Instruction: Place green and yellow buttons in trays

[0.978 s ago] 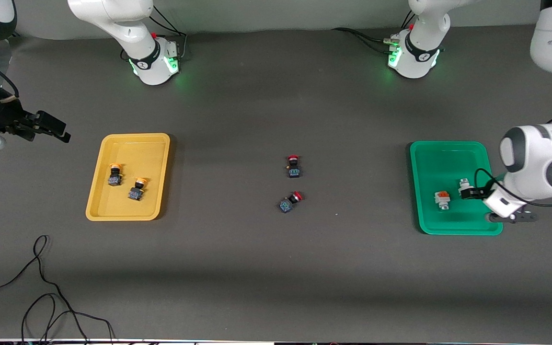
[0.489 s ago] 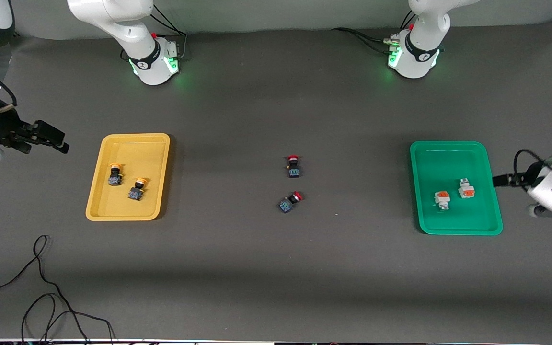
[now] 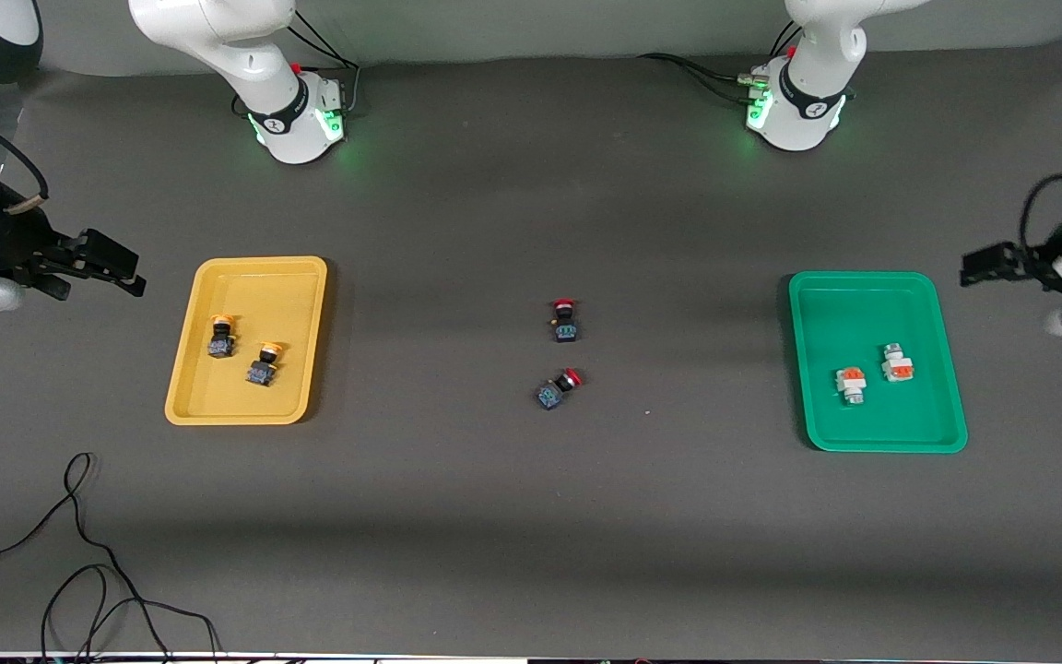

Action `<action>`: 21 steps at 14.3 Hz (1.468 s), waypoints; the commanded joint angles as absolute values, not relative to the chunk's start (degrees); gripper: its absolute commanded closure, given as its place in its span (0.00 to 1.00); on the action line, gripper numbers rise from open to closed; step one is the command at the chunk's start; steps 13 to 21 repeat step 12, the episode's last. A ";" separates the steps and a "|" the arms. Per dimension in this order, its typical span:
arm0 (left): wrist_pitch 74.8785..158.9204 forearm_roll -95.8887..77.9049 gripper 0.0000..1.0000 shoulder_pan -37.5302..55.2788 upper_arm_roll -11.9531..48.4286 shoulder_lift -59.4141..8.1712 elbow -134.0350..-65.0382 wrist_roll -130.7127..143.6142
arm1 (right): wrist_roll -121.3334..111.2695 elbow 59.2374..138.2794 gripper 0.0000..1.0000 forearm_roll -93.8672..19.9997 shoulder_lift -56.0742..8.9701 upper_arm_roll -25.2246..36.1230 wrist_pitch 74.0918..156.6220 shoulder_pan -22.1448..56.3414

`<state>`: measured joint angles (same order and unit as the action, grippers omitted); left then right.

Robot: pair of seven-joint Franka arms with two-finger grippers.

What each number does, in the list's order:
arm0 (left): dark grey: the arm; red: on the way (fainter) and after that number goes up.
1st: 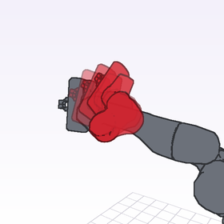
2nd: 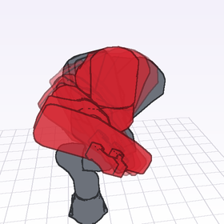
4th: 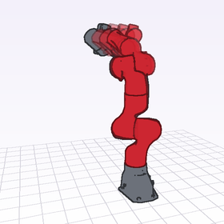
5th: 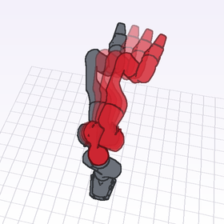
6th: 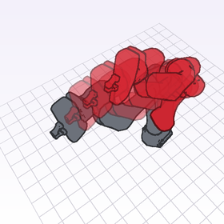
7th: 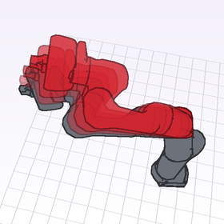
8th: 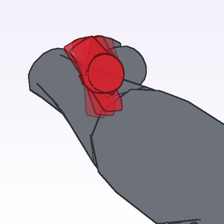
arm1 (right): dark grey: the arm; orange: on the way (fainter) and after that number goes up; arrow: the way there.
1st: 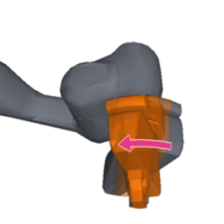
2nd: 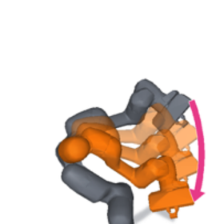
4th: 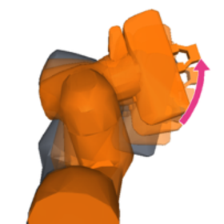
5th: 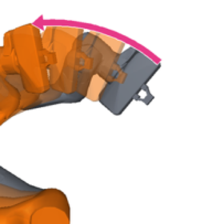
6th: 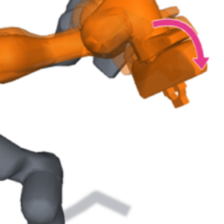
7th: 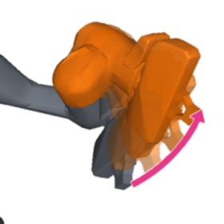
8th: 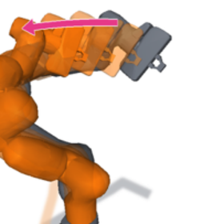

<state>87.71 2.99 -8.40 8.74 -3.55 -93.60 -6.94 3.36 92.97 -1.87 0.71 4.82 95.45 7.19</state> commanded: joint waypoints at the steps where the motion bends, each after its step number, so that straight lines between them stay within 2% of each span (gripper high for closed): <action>1: 85.96 2.29 0.00 -0.99 4.15 -1.41 -93.69 -6.86 | 2.90 92.46 0.00 -1.32 1.58 5.36 94.75 7.82; 3: 85.70 -0.69 0.00 1.92 1.77 -0.36 -93.34 -5.11 | 2.73 92.64 0.00 -1.23 1.76 5.36 94.75 6.51; 21: 84.73 -1.05 0.00 2.11 1.76 0.79 -92.99 -3.78 | 2.11 91.23 0.00 -1.05 -0.09 6.15 93.96 5.01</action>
